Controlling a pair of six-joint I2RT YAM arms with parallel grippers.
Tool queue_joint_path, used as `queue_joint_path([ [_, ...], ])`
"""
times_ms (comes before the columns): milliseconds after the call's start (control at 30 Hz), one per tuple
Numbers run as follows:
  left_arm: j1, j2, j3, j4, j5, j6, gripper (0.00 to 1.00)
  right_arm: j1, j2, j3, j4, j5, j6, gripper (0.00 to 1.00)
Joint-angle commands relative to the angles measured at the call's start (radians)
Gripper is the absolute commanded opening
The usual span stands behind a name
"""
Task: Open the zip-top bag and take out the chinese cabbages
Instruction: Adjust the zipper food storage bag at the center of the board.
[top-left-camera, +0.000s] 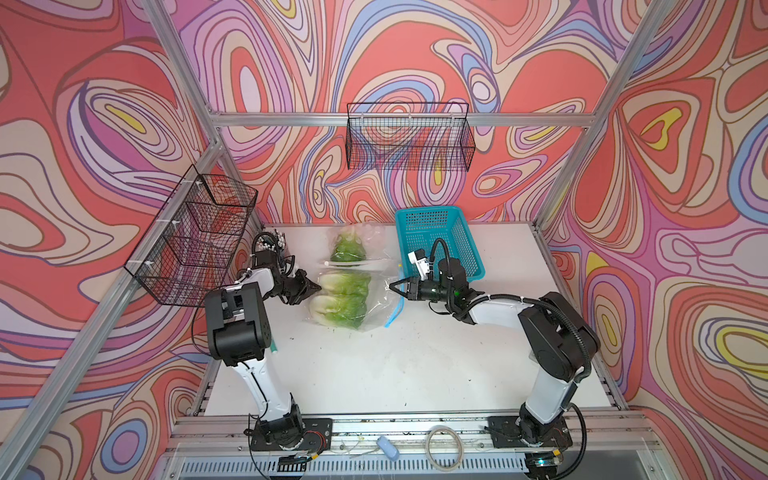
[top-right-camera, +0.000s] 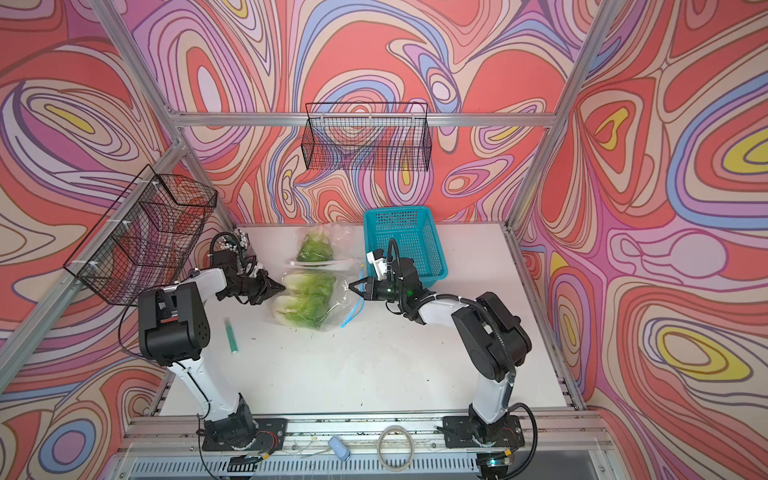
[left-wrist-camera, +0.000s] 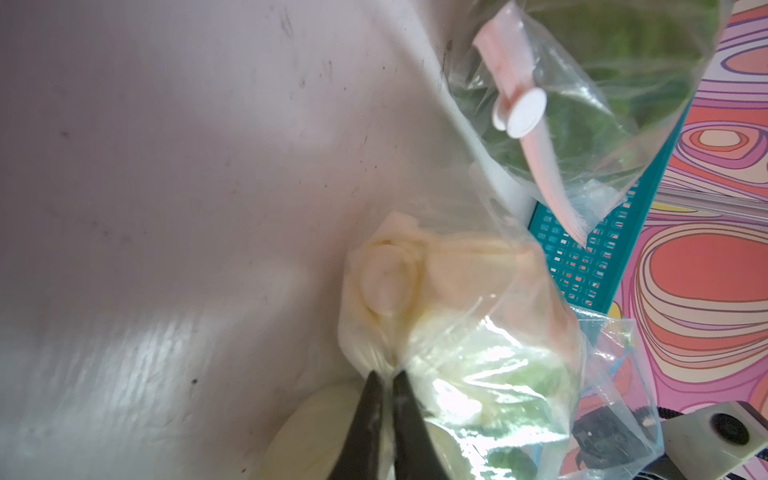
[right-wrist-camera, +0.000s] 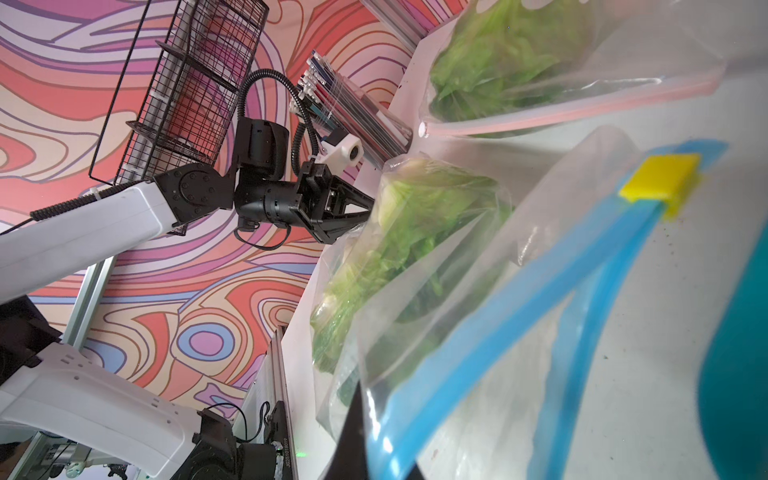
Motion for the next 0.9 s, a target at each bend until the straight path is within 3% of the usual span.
queue_joint_path([
  [0,0.003,-0.014,-0.024,-0.022,-0.004,-0.015,0.0,0.003,0.016,-0.003,0.02,-0.004,0.014,0.0],
  [867,0.003,-0.413,-0.044,0.05,0.061,-0.18,0.0,0.003,0.017,0.044,-0.207,0.118,-0.04,0.0],
])
